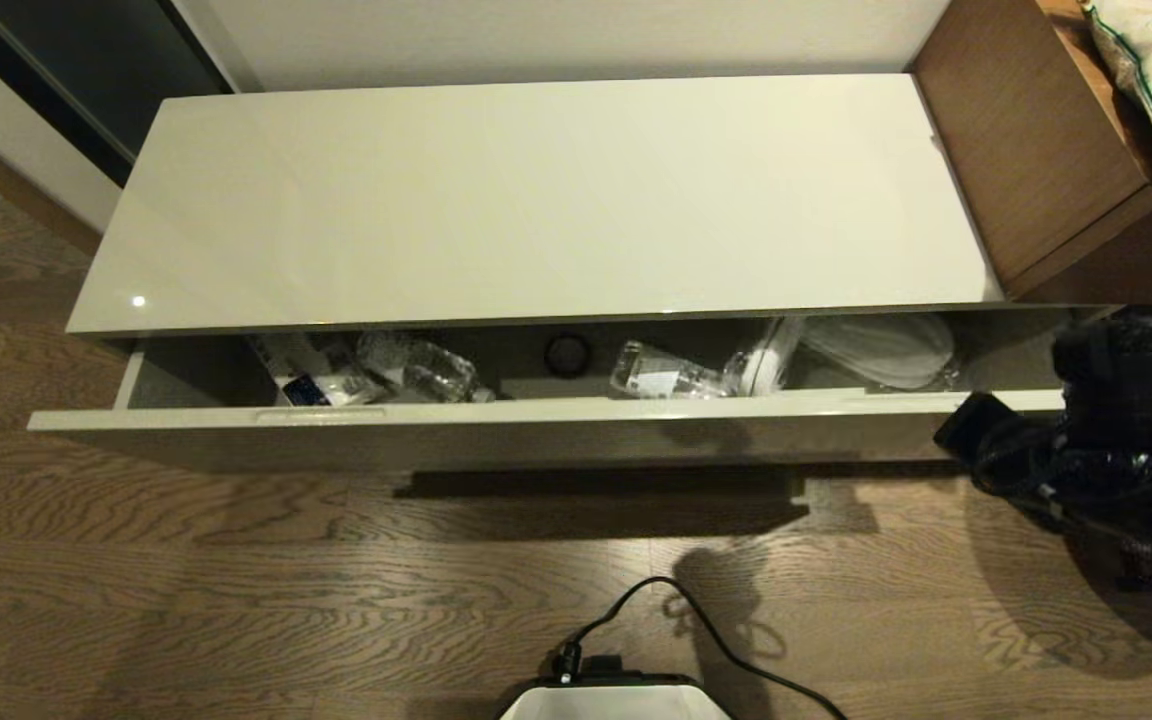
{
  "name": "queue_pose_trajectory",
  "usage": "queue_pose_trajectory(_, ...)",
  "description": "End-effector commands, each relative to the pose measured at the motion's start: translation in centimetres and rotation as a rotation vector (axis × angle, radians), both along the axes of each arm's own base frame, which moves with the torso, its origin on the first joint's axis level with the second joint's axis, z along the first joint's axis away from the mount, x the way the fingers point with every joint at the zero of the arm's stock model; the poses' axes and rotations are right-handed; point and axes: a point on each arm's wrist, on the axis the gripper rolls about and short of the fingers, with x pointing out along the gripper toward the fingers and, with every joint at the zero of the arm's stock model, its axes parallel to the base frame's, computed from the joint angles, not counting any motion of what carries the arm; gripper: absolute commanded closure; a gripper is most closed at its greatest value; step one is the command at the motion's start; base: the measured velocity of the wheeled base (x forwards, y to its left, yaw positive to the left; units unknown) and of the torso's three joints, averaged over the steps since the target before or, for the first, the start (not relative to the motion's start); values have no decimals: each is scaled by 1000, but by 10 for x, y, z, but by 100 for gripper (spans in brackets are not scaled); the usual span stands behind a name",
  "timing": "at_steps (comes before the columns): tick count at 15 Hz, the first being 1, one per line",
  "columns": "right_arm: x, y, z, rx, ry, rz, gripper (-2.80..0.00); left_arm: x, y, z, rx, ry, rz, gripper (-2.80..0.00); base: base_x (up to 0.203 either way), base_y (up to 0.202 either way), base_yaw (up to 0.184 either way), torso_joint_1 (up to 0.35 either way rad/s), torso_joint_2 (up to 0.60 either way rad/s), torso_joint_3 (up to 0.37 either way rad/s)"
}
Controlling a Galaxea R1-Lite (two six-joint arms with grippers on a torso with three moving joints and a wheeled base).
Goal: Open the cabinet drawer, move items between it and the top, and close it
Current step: Close the drawer
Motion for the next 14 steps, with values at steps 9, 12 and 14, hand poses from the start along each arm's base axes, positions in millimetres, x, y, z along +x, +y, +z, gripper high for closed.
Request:
queue_pose_trajectory(9,15,-34,62,51,-102,-152,0,0,0,0,0,0,0,0,0,0,0,0,0,0)
queue_pose_trajectory(12,2,-35,71,51,-109,-148,0,0,0,0,0,-1,0,0,0,0,0,0,0,0)
queue_pose_trajectory(14,-12,-36,79,49,-114,-145,0,0,0,0,0,-1,0,0,0,0,0,0,0,0)
